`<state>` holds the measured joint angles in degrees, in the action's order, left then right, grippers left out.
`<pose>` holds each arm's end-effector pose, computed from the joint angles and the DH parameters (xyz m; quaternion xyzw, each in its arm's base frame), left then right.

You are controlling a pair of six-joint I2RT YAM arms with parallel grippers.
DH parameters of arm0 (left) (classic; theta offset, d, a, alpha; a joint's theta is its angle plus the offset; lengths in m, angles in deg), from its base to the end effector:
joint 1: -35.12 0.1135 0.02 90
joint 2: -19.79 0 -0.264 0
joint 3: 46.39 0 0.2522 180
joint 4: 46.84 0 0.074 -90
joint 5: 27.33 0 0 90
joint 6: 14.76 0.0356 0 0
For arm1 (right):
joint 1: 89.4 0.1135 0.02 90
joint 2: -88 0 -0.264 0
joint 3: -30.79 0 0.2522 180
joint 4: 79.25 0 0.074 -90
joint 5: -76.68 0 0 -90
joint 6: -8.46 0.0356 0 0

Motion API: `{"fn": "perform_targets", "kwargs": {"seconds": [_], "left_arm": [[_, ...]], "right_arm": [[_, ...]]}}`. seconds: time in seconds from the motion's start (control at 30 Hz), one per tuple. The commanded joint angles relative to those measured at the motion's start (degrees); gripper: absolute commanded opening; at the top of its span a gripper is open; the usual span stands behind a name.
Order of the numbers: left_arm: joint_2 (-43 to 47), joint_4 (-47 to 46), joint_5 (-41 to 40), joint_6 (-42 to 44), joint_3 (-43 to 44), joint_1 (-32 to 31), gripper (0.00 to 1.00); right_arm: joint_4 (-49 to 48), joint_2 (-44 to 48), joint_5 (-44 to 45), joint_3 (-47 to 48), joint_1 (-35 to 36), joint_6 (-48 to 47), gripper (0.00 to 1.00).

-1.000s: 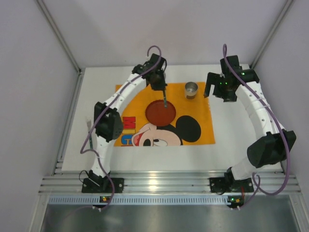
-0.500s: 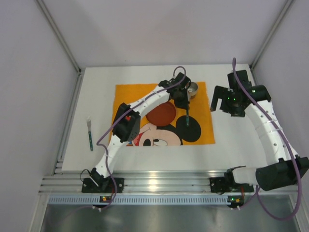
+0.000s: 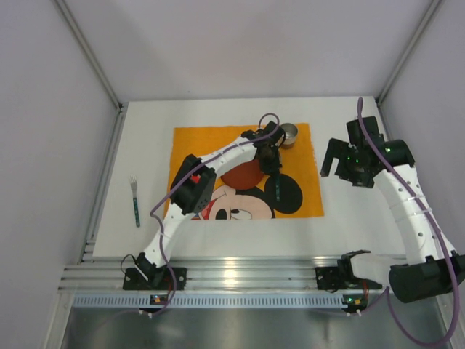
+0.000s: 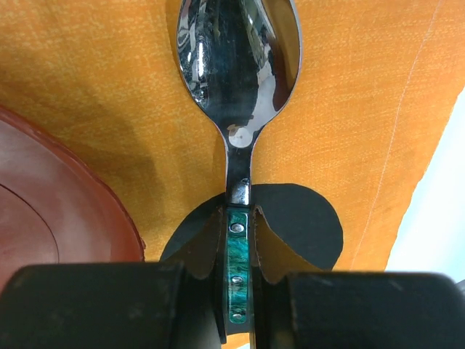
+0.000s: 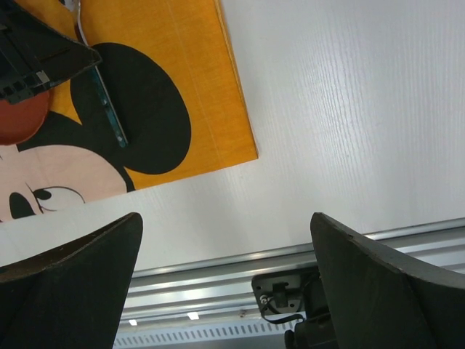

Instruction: Set the dinner table for one person

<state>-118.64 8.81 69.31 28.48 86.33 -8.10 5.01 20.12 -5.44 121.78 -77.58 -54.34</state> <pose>0.3768 -0.3597 0.1676 -0.0156 0.9673 -0.2143 0.1350 0.2019 0.0373 0.3614 0.1463 0.9552 0.0203 0.2565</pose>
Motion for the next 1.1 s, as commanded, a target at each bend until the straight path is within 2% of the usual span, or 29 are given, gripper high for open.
{"fn": "perform_targets", "kwargs": {"seconds": [0.0,0.07,0.1,0.2,0.33,0.4,0.5,0.6,0.63,0.7,0.73,0.8,0.83,0.9,0.93,0.97,1.07], "left_arm": [[0.71,-2.51,1.19,0.18,0.49,-0.20,0.07],[1.14,-2.78,1.28,0.09,0.40,-0.20,0.18],[1.32,-2.95,1.45,-0.08,0.57,-0.28,0.29],[2.55,-2.26,3.82,-1.65,1.19,-0.20,0.37],[7.54,2.48,4.62,-1.76,9.42,-0.20,0.59],[10.45,4.16,4.44,-1.40,10.85,0.59,0.63],[19.40,5.04,2.61,-0.09,4.99,4.27,0.63],[30.03,5.13,-0.47,2.19,-9.58,11.39,0.63],[35.37,5.05,-3.35,2.81,-18.67,16.19,0.62],[40.23,4.61,-2.77,4.48,-27.68,22.53,0.58],[44.43,4.43,-1.81,5.36,-35.21,29.27,0.57],[47.80,5.48,-1.71,9.31,-40.88,35.72,0.58],[50.08,6.18,-2.32,10.71,-44.56,41.84,0.59],[52.11,7.33,-3.99,14.76,-48.53,48.03,0.60],[52.30,7.59,-4.78,15.90,-49.60,53.10,0.60],[52.21,7.85,-8.09,17.13,-50.57,55.24,0.61],[51.25,7.16,-9.71,16.01,-54.87,61.05,0.63]], "right_arm": [[0.60,0.82,1.09,0.38,-0.48,1.10,1.00],[0.52,0.64,1.08,0.64,-0.48,1.19,1.00],[0.43,0.55,1.00,0.64,-0.56,1.19,1.00],[0.17,0.20,0.91,0.64,-0.56,1.19,1.00],[-0.27,0.11,1.00,0.55,-0.56,1.01,1.00],[-0.45,-0.24,1.00,0.73,-0.48,0.66,1.00],[-0.98,-0.41,1.09,1.25,-0.56,0.48,1.00],[-2.29,-0.94,0.12,0.82,-0.56,0.40,1.00],[-2.82,-1.20,-0.14,0.64,-0.56,0.48,1.00],[-4.23,-1.99,-1.54,0.11,-0.48,0.75,1.00],[-4.58,-2.43,-1.90,0.29,-0.30,0.75,1.00],[-5.63,-3.84,-2.87,1.07,-0.13,0.75,1.00],[-5.90,-4.45,-3.13,1.51,0.05,0.84,1.00],[-6.51,-6.30,-3.48,3.09,0.31,0.66,1.00],[-6.78,-6.91,-3.66,3.54,0.32,0.57,1.00],[-6.95,-8.05,-3.83,4.06,0.58,0.57,1.00],[-7.31,-9.99,-4.63,5.91,1.28,0.49,1.00]]}}
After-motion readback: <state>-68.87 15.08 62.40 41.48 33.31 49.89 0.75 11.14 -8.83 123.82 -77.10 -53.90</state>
